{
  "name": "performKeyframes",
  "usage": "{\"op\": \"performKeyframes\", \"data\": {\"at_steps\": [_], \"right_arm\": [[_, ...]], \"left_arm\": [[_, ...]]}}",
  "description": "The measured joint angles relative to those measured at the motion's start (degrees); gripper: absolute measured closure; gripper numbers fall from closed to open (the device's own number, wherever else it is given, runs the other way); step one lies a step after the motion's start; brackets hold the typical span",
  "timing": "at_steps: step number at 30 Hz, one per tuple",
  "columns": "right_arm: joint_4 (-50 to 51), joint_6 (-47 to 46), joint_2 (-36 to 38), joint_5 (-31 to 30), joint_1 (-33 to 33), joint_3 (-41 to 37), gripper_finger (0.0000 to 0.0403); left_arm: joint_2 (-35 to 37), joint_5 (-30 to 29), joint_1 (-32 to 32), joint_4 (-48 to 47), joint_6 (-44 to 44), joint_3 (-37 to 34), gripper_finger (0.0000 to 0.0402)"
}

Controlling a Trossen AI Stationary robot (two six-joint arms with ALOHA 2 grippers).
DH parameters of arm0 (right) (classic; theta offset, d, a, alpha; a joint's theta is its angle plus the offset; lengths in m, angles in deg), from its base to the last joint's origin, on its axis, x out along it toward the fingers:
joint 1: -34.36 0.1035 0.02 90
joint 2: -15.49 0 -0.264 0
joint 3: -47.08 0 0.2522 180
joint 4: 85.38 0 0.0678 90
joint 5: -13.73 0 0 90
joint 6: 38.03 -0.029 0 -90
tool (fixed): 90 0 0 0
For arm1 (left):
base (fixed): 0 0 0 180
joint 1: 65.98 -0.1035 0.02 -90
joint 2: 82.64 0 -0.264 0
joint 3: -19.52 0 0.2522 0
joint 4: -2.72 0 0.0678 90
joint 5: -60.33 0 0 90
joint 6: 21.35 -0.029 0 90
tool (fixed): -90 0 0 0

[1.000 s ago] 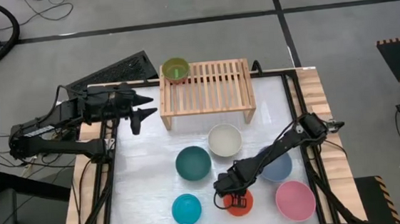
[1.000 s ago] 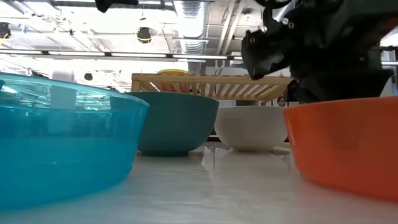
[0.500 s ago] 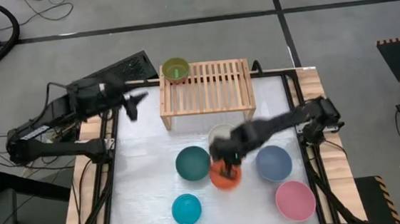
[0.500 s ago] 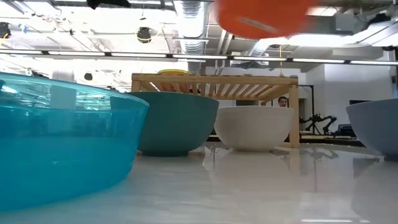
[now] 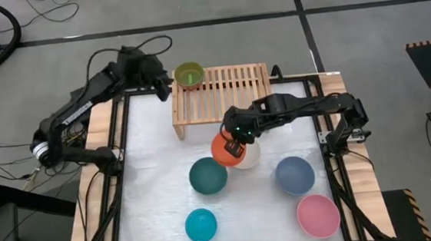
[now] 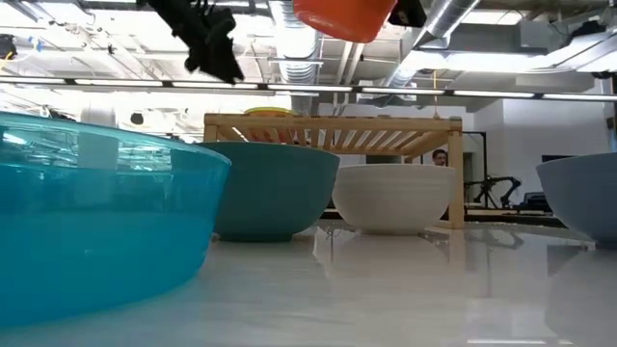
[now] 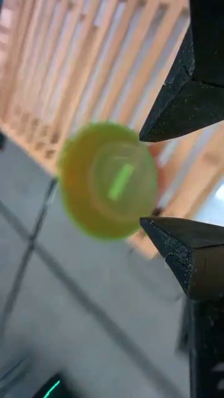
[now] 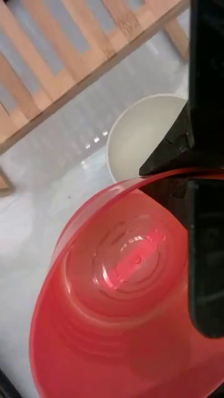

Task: Place and stack bowls onto a shelf
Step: Put the transparent orange bowl on the shelf

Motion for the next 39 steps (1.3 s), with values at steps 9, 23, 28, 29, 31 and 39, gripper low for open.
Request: {"op": "performKeyframes", "data": {"at_steps": [9,23,28,29,31,39], "right_arm": [[-12.46,3.76,-5.68,2.1,-12.81,4.34,0.038],[-8.23,1.99,-20.87,9.45,-22.07,22.55,0.038],[-6.59,1.98,-22.84,8.07,-21.55,22.45,0.038],[-5.89,1.98,-22.88,8.05,-21.43,22.45,0.038],[-7.0,1.69,-23.29,8.0,-21.03,22.64,0.038],[-7.67,1.81,-23.54,6.03,-21.36,22.51,0.038]], "left_arm": [[9.43,11.3,-5.78,-5.97,4.6,4.77,0.021],[17.22,6.68,-5.62,-11.64,3.7,5.91,0.021],[17.22,5.53,-5.65,-12.0,3.56,5.83,0.021],[17.13,5.51,-5.65,-11.92,3.55,5.83,0.021],[17.03,5.51,-5.65,-11.89,3.32,5.83,0.021],[17.04,5.26,-5.65,-11.95,2.65,5.83,0.021]]}}
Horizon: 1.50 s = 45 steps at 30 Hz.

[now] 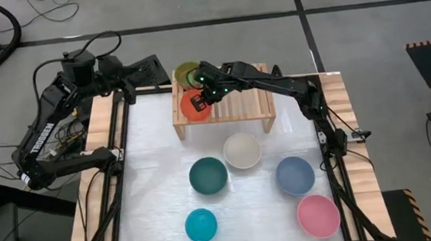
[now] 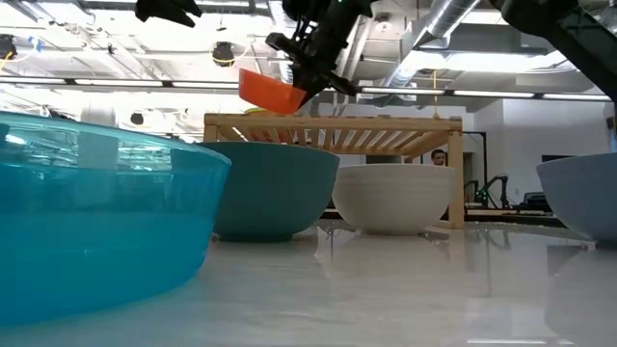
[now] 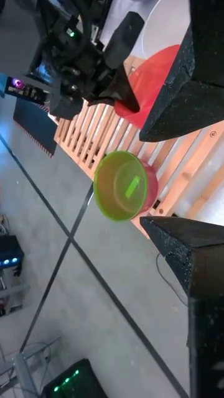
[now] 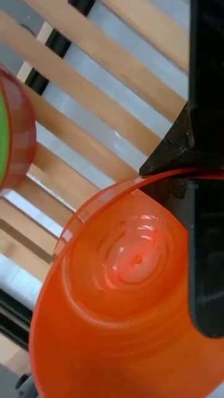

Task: Place and stack bowls onto a shelf
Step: Put the transparent orange bowl on the shelf, then stack the transparent blue bowl on top of the transparent orange bowl on the shelf

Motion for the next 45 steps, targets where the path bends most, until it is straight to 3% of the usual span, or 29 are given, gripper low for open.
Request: {"op": "performKeyframes", "data": {"at_steps": [16,27,34,40,45], "right_arm": [[-6.36,2.47,-3.92,3.2,-0.25,0.68,0.038],[-3.56,1.4,-3.13,1.36,-1.18,3.91,0.0243],[-3.87,1.22,3.93,2.93,-0.91,3.78,0.0231],[6.89,9.33,11.06,5.86,7.9,4.06,0.0246],[14.33,8.08,11.41,5.94,19.5,3.87,0.0251]], "left_arm": [[0.0,-1.62,0.02,-0.17,-0.02,0.0,0.021],[0.0,-2.34,0.02,-0.15,-0.02,0.0,0.0209],[0.15,-2.14,0.03,-0.16,-0.02,-0.02,0.0209],[1.46,1.25,0.15,-1.12,-1.73,-0.02,0.0209],[2.11,6.13,0.2,-2.19,0.57,-0.02,0.0209]]}}
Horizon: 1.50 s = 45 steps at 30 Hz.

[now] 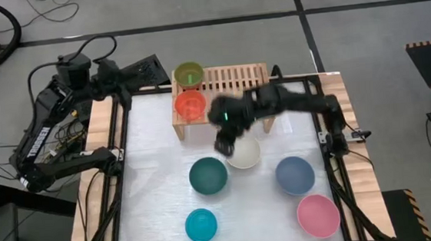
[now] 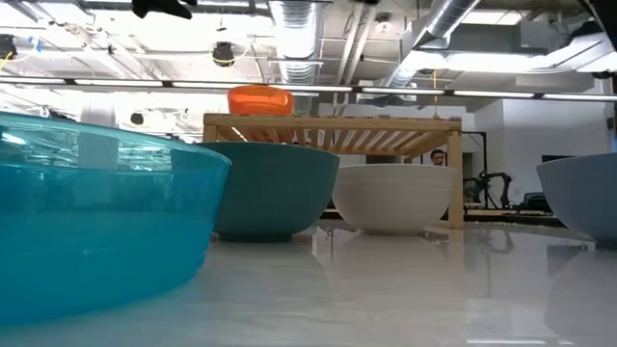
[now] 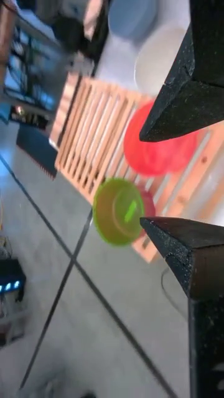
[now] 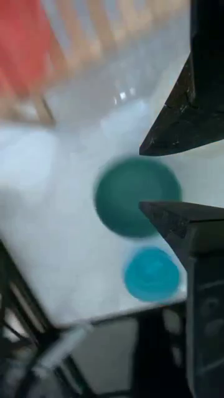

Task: Place and stack bowls onto a shelf
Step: Stack the transparent blue bowl on top of the transparent orange bowl on the shelf

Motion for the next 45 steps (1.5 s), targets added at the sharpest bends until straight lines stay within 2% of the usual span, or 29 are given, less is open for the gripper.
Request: {"op": "performKeyframes", "data": {"at_steps": [4,7,13,18,24,29,35,40,45], "right_arm": [[-0.69,-4.29,-2.39,-3.82,7.66,-1.11,0.0248],[-0.19,-8.49,-6.06,-5.39,11.42,-1.29,0.0239],[-2.99,-17.57,-11.86,-5.52,16.96,-1.12,0.0193],[-8.21,-27.28,-18.82,-4.77,20.03,-1.27,0.0171],[-17.57,-38.58,-26.53,-2.97,22.22,-1.2,0.0172],[-19.14,-44.12,-30.76,-2.47,22.99,-1.18,0.0173],[-19.86,-47.25,-32.08,-2.66,23.03,-1.18,0.0175],[-19.06,-48.46,-28.64,-6.09,23.44,-1.17,0.0175],[-9.28,-50.36,-25.57,-9.85,24.5,-1.05,0.0175]], "left_arm": [[0.27,3.35,0.4,-1.01,3.37,0.0,0.0209],[0.3,3.58,1.32,-2.7,5.37,0.0,0.0209],[0.27,3.19,2.44,-3.58,8.71,0.0,0.0209],[0.3,3.38,3.33,-3.86,8.99,0.0,0.0209],[0.27,3.43,3.58,-3.83,8.34,0.0,0.0209],[0.49,3.4,3.61,-4.34,8.3,0.0,0.0209],[0.94,3.45,3.6,-4.75,8.18,0.0,0.0209],[0.95,3.47,3.58,-4.68,6.99,0.0,0.0209],[0.95,3.49,3.58,-4.5,6.97,-0.09,0.0209]]}}
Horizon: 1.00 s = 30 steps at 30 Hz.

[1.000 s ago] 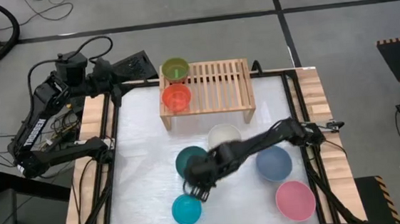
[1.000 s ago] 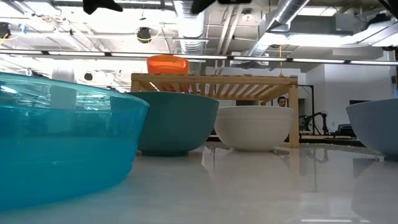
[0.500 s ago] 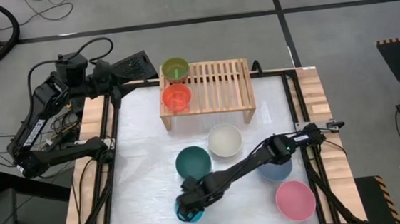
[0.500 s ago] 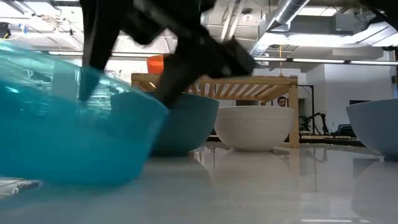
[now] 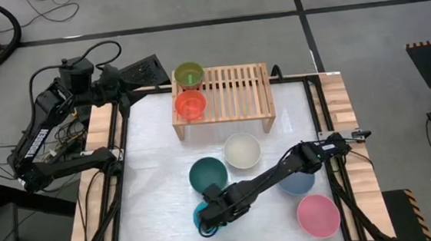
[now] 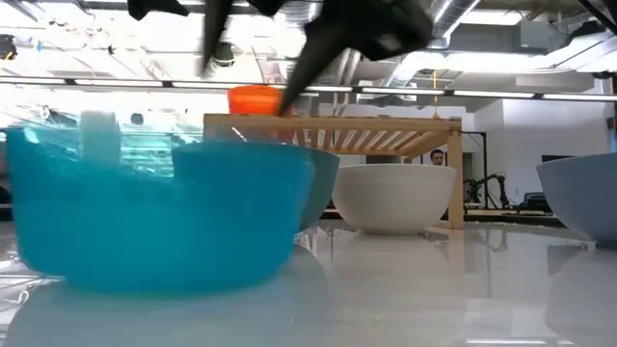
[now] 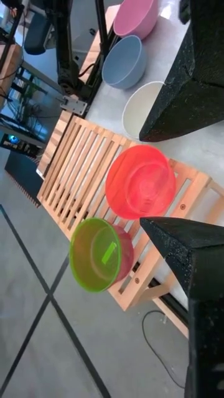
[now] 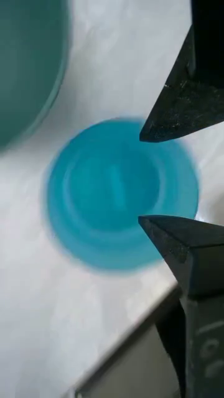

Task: Place and stack bowls onto a shelf
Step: Stack the transparent blue bowl on top of the transparent orange bowl on the shelf

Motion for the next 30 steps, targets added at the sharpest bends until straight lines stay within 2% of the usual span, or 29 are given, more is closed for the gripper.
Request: {"op": "performKeyframes", "data": {"at_steps": [3,9,23,30], "right_arm": [[4.62,-0.36,-0.06,-0.23,0.43,-0.19,0.0175],[0.71,0.88,-0.71,-0.2,0.22,-0.07,0.0175],[7.39,1.16,-2.6,-1.82,-0.16,-0.15,0.0175],[6.11,2.89,-2.58,-1.85,-0.19,-0.13,0.0175]], "left_arm": [[0.0,0.0,0.0,-0.03,-0.2,0.0,0.0209],[-0.02,0.02,0.0,-0.08,-0.2,-0.01,0.0209],[-0.02,0.04,-0.02,-0.14,-1.09,-0.04,0.0209],[-0.02,0.04,-0.02,-0.14,-1.11,-0.07,0.0209]]}}
